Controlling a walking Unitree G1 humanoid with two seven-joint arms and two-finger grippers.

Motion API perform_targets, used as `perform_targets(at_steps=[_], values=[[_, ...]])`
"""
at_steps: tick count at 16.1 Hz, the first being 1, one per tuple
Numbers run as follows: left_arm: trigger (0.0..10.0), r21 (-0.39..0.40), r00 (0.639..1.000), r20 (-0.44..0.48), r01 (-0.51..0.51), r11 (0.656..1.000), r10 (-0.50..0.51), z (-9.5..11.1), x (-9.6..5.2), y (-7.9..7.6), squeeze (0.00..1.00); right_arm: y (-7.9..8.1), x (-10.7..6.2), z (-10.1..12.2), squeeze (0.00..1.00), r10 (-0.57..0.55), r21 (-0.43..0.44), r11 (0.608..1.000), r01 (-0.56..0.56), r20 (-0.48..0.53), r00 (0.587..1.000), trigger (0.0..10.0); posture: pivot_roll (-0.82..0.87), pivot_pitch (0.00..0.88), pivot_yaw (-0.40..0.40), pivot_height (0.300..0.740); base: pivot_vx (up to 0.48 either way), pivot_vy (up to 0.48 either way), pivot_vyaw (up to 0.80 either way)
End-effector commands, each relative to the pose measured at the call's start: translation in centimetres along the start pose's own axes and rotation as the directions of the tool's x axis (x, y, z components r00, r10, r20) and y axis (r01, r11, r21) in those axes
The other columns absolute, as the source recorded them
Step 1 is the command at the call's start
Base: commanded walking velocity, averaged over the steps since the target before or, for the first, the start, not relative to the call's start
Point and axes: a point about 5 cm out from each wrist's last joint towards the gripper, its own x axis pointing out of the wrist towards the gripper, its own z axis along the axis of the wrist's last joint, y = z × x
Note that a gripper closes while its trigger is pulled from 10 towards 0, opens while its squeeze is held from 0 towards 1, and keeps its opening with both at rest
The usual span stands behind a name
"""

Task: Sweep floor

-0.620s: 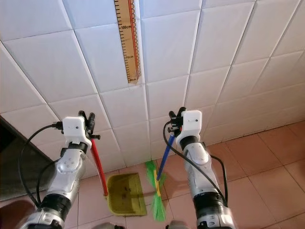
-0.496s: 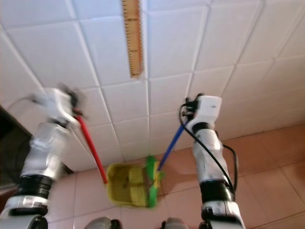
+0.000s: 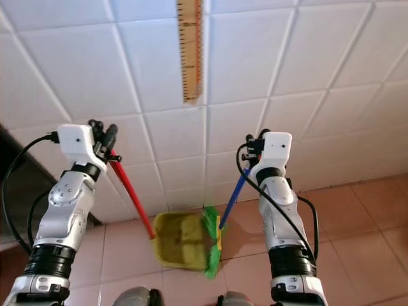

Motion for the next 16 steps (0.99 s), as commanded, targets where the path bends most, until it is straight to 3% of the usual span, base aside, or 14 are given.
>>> perform_targets(at_steps=[1, 6, 9, 10, 16], values=[[10.0, 0.043, 0.999, 0.009, -0.038, 0.998, 0.037, 0.8, -0.2, 0.7, 0.00, 1.1, 0.2, 0.1, 0.00, 0.052, 0.000, 0.999, -0.052, -0.007, 0.999, 10.0, -0.02, 0.000, 0.021, 0.740, 0.000, 0.000, 0.77], [10.0, 0.091, 0.998, 0.014, -0.070, 0.993, 0.069, 1.6, -0.2, 1.2, 0.00, 2.7, 0.5, 1.0, 0.00, 0.166, 0.030, 0.986, -0.167, 0.029, 0.986, 10.0, -0.01, 0.000, 0.006, 0.740, 0.000, 0.000, 0.77], [10.0, 0.098, 0.996, 0.020, -0.094, 0.991, 0.093, 2.0, -0.1, 1.4, 0.00, 4.3, 0.5, 1.4, 0.00, 0.256, 0.026, 0.966, -0.257, 0.047, 0.966, 10.0, -0.01, 0.000, 0.004, 0.740, 0.000, 0.000, 0.77], [10.0, 0.100, 0.995, 0.019, -0.104, 0.990, 0.102, 2.0, -0.1, 1.6, 0.00, 5.5, 0.3, 1.8, 0.00, 0.328, 0.010, 0.944, -0.329, 0.066, 0.942, 10.0, -0.01, 0.000, 0.006, 0.740, 0.000, 0.000, 0.76], [10.0, 0.122, 0.991, 0.002, -0.134, 0.983, 0.135, 1.8, -0.3, 1.3, 0.00, 6.8, -0.3, 1.9, 0.00, 0.425, 0.033, 0.903, -0.428, 0.069, 0.903, 10.0, -0.01, 0.005, 0.012, 0.740, 0.000, 0.000, 0.76]])
